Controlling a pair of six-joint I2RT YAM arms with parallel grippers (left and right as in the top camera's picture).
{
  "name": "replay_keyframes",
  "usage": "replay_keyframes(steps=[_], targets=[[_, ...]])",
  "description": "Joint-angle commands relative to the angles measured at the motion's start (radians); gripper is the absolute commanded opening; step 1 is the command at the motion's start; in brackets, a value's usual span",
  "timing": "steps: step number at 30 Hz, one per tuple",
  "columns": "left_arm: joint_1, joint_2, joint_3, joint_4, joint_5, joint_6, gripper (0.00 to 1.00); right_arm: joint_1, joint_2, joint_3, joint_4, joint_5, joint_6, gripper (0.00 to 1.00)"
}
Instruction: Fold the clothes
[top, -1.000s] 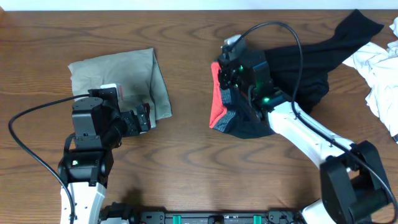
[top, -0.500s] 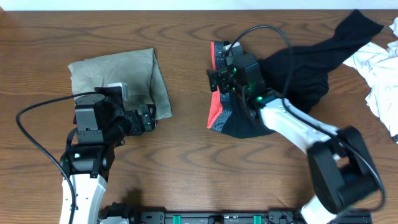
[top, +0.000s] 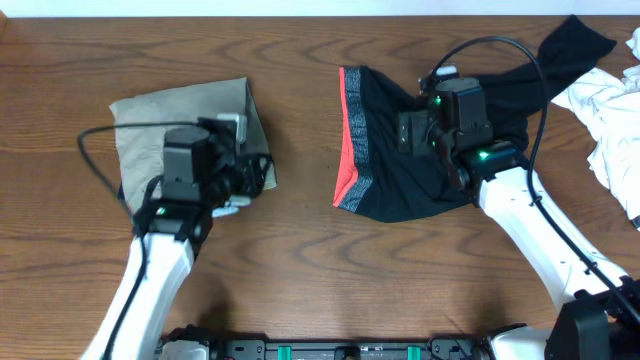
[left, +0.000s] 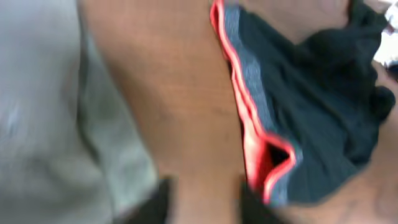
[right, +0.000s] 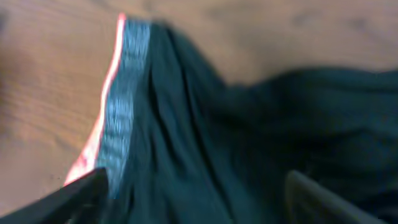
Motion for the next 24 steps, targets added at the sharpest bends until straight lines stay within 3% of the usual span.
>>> replay_keyframes(steps=[1,6,9,15,24], targets=[[-0.003,0.119,0.018,0.121,0.011,-0.042,0.08,-0.002,0.002,0.003,-0.023,-0.013,0.009,0.77],[-0.022,0.329,0.018,0.359,0.091,-0.119,0.06,-0.002,0.002,0.003,-0.043,-0.016,0.013,0.74],[-0.045,0.45,0.018,0.432,0.057,-0.132,0.06,-0.002,0.002,0.003,-0.051,-0.018,0.014,0.74],[-0.047,0.577,0.022,0.423,-0.108,-0.084,0.06,-0.002,0.002,0.003,-0.073,-0.035,0.016,0.74],[-0.042,0.572,0.028,0.296,-0.445,0.066,0.06,0.001,0.002,0.003,-0.087,-0.035,0.017,0.75]])
